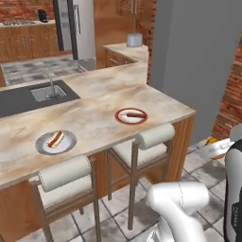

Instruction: Pick up the peach and tangerine from the fridge and place one fruit on each plate on the dining counter.

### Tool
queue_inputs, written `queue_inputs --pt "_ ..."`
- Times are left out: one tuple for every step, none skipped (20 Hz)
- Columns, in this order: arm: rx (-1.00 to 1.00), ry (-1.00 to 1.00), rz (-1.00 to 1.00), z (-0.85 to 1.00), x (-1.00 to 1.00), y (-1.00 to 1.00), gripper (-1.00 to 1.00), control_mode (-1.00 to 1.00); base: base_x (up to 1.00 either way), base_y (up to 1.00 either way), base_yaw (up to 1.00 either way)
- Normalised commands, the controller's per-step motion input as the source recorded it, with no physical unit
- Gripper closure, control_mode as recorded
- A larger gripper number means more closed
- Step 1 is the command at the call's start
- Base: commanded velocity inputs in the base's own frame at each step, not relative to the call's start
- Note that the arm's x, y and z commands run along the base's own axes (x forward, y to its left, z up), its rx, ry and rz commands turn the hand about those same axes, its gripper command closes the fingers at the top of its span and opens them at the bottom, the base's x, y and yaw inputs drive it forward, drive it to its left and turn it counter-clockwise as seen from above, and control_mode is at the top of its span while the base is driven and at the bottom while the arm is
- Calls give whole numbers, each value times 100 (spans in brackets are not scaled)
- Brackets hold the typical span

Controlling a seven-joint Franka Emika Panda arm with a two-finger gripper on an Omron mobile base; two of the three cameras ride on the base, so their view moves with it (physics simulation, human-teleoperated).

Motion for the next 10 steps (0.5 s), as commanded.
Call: queue_inputs --pt "0 0 0 0 0 0 100 100 57 -48 50" --pt "0 0 0 0 0 0 100 100 55 -48 50" --pt "0 0 0 0 0 0 100 100 51 -48 50" --pt "0 0 0 0 0 0 100 100 49 -47 49" --pt "0 0 0 0 0 0 100 100 49 -47 49" --pt "0 0 0 0 0 0 100 100 49 -47 48" --pt "0 0 0 0 0 0 100 100 48 -47 47" --pt "0 0 0 0 0 0 100 100 46 -46 46" --pt "0 0 0 0 0 0 100 100 47 -46 45" --pt "0 0 0 0 0 0 100 100 48 -47 44"
